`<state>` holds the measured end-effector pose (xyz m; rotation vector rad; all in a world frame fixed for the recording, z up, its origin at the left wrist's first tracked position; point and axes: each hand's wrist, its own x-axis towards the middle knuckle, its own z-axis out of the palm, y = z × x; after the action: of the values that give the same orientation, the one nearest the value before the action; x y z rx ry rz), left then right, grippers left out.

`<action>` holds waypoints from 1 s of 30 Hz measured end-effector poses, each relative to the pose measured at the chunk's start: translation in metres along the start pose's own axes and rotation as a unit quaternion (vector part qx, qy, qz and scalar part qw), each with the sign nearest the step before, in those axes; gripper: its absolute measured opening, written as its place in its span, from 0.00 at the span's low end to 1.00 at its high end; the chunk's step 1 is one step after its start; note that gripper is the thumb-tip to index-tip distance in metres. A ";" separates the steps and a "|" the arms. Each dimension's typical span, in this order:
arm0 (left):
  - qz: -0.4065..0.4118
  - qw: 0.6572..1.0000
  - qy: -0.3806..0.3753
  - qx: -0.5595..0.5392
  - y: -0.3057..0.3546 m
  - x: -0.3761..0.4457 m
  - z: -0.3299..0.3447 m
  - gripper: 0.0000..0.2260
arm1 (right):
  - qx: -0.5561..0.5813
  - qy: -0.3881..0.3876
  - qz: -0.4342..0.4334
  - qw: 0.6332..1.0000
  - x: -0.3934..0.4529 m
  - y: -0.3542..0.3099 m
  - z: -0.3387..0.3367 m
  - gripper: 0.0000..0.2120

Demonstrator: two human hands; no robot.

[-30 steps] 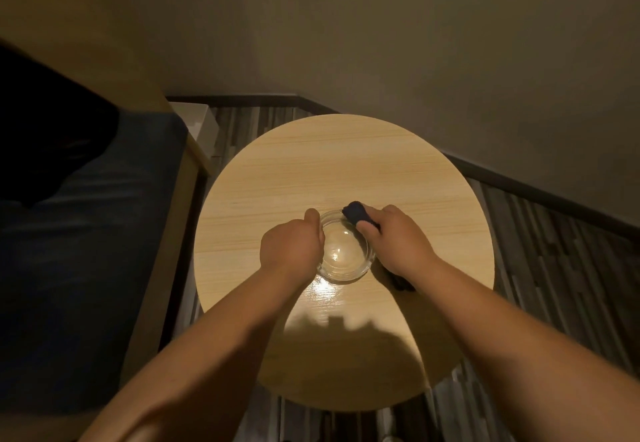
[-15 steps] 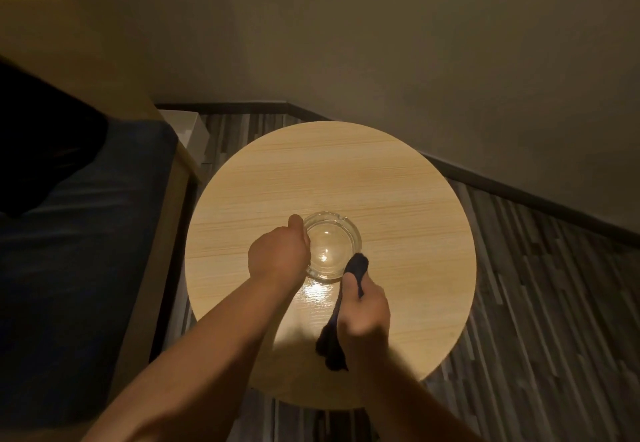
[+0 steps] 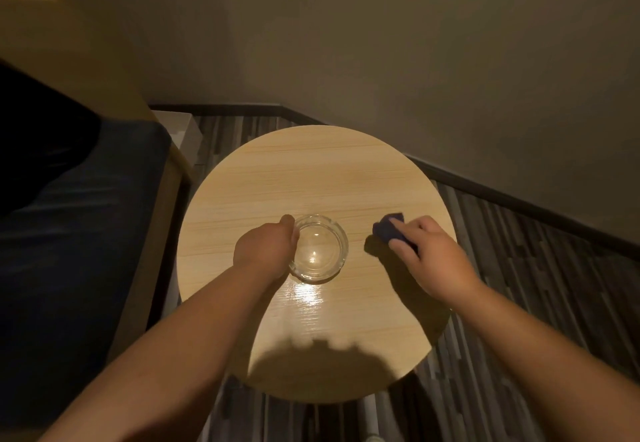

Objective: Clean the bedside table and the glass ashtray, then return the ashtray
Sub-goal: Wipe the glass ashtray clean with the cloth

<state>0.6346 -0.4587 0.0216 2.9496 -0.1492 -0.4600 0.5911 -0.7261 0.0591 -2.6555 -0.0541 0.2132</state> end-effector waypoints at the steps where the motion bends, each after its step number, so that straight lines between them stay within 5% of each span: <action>1: 0.004 1.000 -0.002 0.005 -0.001 -0.001 -0.001 0.14 | -0.060 0.030 -0.018 0.998 0.005 0.004 0.003 0.20; 10: 0.011 0.998 0.007 -0.065 -0.011 -0.006 0.004 0.18 | -0.245 0.000 -0.035 0.969 -0.003 0.018 0.052 0.27; 17: 0.025 0.975 0.017 -0.220 -0.028 -0.039 0.023 0.17 | -0.130 -0.023 -0.110 0.985 -0.017 -0.037 0.047 0.38; 20: 0.036 0.969 -0.001 -0.245 -0.035 -0.053 0.017 0.28 | -0.059 -0.063 -0.128 0.988 -0.016 -0.056 0.058 0.43; 25: 0.065 0.982 -0.011 -0.180 -0.042 -0.054 0.012 0.47 | -0.005 -0.097 -0.067 0.993 -0.004 -0.062 0.071 0.56; 30: 0.095 0.989 0.024 -0.110 -0.041 -0.038 0.021 0.48 | -0.019 -0.101 -0.060 0.993 0.003 -0.062 0.078 0.58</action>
<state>0.5950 -0.4170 0.0061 2.6946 -0.3457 -0.3545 0.5817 -0.6353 0.0185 -2.6485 -0.2836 0.4432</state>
